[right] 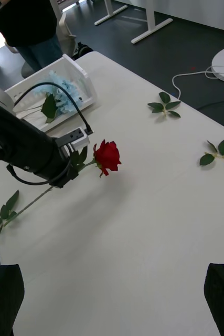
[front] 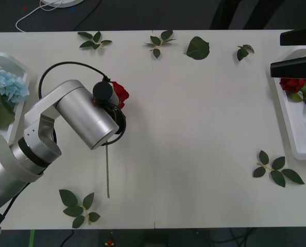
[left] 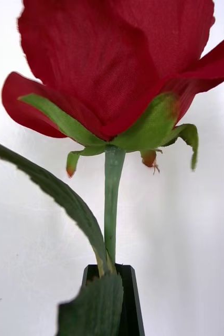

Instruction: Place the red flowers into the right box and the blue flowers into the left box. If a person shows an open palm, hand one flower to the person first, then continue sorting.

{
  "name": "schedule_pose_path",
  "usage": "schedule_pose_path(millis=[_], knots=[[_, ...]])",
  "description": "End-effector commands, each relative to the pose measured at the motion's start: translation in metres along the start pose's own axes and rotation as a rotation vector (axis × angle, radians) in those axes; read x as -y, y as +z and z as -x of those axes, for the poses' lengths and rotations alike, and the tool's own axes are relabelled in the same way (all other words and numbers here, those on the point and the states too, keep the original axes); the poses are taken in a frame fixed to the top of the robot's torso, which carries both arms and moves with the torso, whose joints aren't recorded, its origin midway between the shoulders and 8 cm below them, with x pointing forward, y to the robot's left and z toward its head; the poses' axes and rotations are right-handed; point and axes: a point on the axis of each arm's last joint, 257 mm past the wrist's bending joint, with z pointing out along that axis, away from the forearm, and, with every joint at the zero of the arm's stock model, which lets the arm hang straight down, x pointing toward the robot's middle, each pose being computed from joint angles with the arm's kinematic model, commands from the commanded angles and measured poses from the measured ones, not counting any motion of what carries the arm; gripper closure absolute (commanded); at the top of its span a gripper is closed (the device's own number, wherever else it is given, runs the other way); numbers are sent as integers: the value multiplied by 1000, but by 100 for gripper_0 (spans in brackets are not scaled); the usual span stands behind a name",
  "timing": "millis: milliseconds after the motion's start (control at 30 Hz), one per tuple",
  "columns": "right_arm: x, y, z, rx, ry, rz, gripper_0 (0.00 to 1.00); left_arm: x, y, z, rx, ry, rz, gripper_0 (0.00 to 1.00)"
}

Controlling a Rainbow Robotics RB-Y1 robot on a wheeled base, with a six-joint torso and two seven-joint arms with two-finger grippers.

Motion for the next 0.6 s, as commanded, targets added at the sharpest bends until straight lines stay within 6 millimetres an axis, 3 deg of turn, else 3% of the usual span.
schedule_pose_path(millis=[33,200,400,600], knots=[[7,-13,2,-29,-34,-38,0,18,-78,74,155,-46,-98,100],[7,-13,2,-29,-34,-38,0,34,-118,117,277,-68,-205,100],[7,-13,2,-29,-34,-38,0,84,-153,196,568,-86,-468,100],[7,-13,2,-29,-34,-38,0,126,-191,246,854,-34,-725,100]])
